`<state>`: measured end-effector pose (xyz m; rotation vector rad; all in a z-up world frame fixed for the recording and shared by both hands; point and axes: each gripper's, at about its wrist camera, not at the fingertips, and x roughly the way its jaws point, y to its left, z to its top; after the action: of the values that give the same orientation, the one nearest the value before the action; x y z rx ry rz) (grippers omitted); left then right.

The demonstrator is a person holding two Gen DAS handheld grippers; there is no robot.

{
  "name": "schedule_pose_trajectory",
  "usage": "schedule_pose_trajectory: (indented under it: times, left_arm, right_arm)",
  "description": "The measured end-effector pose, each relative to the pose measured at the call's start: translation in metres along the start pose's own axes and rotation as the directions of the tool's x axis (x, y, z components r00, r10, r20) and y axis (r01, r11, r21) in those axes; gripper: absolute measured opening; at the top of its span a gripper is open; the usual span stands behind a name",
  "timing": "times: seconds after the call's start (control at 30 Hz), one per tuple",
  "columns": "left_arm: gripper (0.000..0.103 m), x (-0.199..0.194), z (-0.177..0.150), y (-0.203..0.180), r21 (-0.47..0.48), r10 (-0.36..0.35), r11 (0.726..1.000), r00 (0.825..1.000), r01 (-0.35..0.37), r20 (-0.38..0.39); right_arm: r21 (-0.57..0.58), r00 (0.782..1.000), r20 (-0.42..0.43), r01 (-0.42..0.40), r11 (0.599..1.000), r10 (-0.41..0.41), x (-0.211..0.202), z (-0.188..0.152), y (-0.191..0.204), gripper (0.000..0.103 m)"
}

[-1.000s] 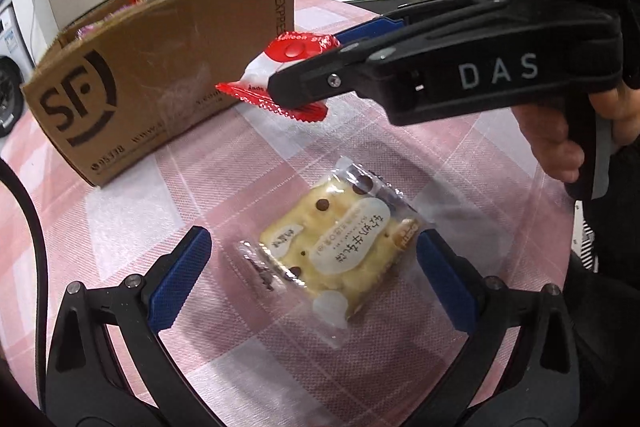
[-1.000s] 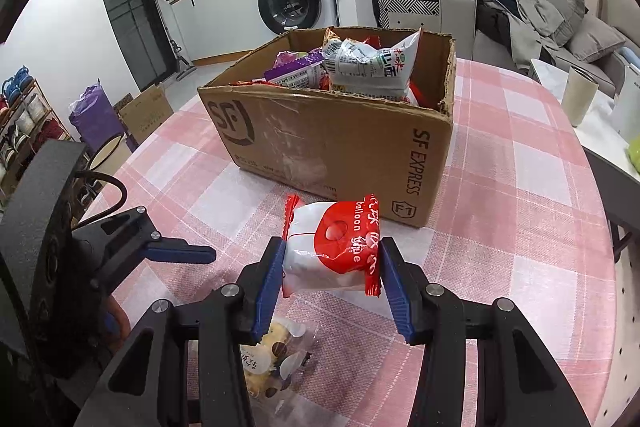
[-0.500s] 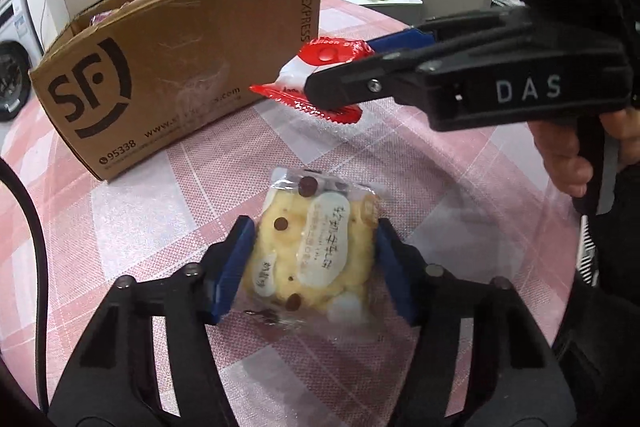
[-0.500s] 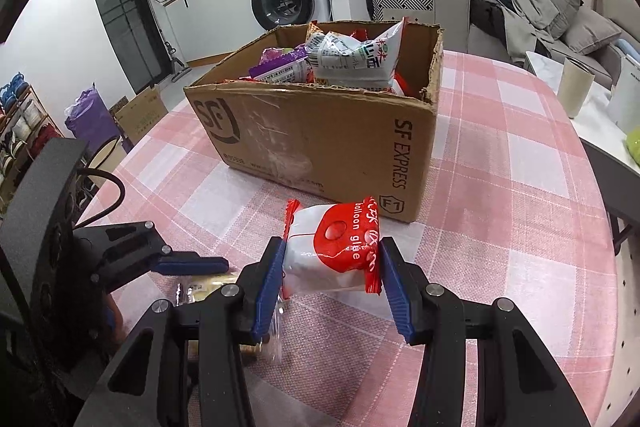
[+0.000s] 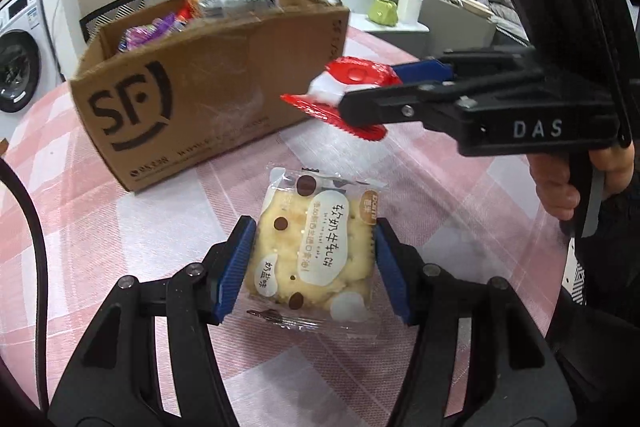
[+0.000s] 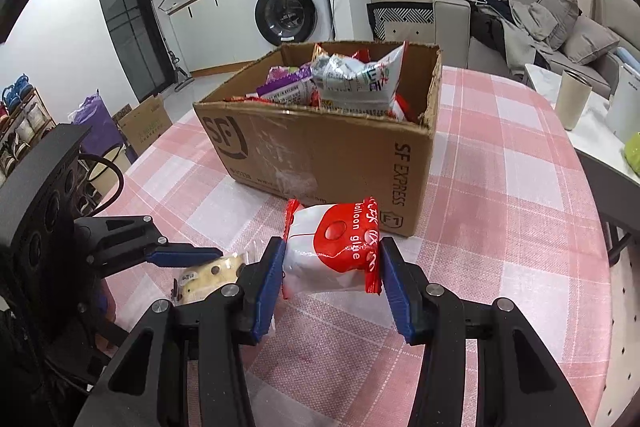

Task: Organize snacks
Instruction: 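Lift both packs and carry them over the box with both grippers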

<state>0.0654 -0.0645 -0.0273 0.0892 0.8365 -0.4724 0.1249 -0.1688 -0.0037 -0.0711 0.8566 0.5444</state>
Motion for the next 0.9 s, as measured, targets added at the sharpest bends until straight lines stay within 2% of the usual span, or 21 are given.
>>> schedule_pose_trajectory:
  times: [0.23,0.5,0.9]
  left_arm:
    - [0.057,-0.039,0.007,0.026,-0.052,0.025,0.998,0.996,-0.021,0.081]
    - [0.057,-0.088,0.007,0.062,-0.163,0.087,0.985,0.981,-0.058,0.174]
    - [0.057,-0.107,0.034,0.072,-0.241,0.183,0.963,0.950,-0.121,0.254]
  right_arm:
    - [-0.003,0.998,0.064,-0.019,1.000,0.020,-0.017,0.004,0.001,0.048]
    - [-0.002,0.991,0.133,-0.030,1.000,0.030,-0.036,0.009,0.005,0.048]
    - [0.035,0.975,0.222,-0.040,0.999,0.031,-0.058,0.018,0.005,0.048]
